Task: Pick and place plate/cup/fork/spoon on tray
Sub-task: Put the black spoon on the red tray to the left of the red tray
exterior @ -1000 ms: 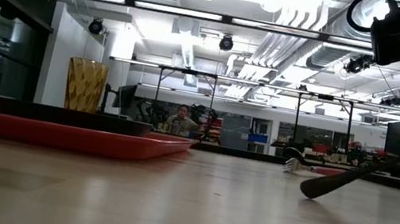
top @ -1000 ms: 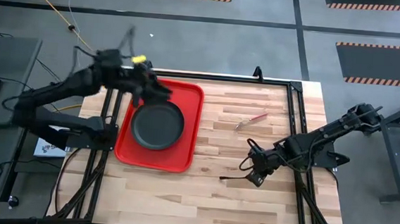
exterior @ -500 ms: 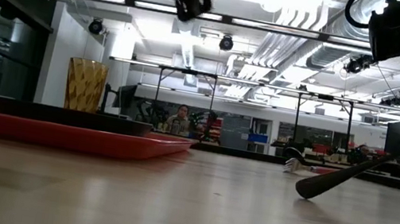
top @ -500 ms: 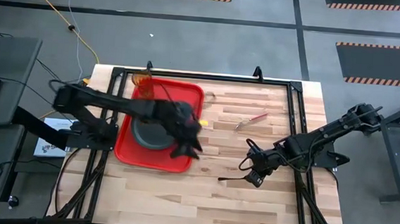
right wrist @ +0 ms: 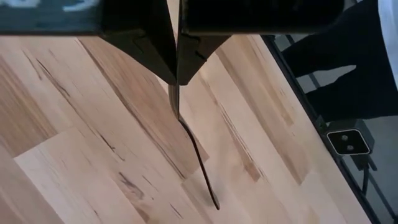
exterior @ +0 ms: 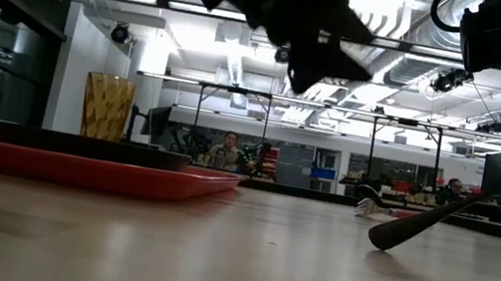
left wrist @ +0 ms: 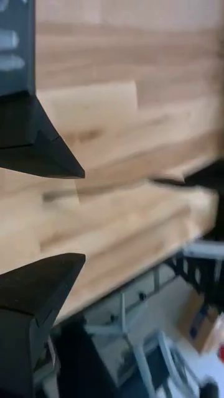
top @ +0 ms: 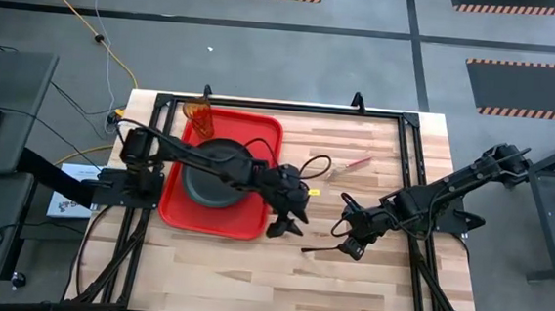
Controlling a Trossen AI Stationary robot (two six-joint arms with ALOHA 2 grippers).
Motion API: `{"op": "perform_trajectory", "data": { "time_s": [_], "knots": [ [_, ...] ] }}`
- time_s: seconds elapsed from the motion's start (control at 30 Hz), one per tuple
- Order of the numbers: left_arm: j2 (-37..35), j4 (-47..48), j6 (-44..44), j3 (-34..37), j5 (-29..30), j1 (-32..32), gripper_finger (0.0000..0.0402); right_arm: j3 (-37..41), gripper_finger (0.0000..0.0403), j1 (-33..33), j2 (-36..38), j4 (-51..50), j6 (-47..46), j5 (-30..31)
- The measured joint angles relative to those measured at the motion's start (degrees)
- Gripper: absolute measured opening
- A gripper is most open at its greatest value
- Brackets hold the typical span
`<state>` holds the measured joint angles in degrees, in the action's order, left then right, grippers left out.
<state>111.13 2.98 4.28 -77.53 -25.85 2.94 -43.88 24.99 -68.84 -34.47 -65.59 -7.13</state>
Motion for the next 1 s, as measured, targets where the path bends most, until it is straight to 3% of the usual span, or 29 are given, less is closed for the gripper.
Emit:
{"op": "perform_trajectory", "data": {
  "time_s": [0.23,0.53,1.0],
  "knots": [
    [6.40,-4.43,-2.03,0.03,0.93,0.70,0.0197,0.00,0.0000,0.00,0.00,0.47,-0.10,0.25],
    [12.96,-13.99,6.43,0.04,0.88,2.44,0.0197,0.00,0.0000,0.00,-0.02,1.61,-0.52,1.00],
    [15.02,-15.22,6.79,0.04,0.77,4.94,0.0197,0.01,0.0000,0.00,-0.02,3.25,-1.46,6.67]
  ]
}}
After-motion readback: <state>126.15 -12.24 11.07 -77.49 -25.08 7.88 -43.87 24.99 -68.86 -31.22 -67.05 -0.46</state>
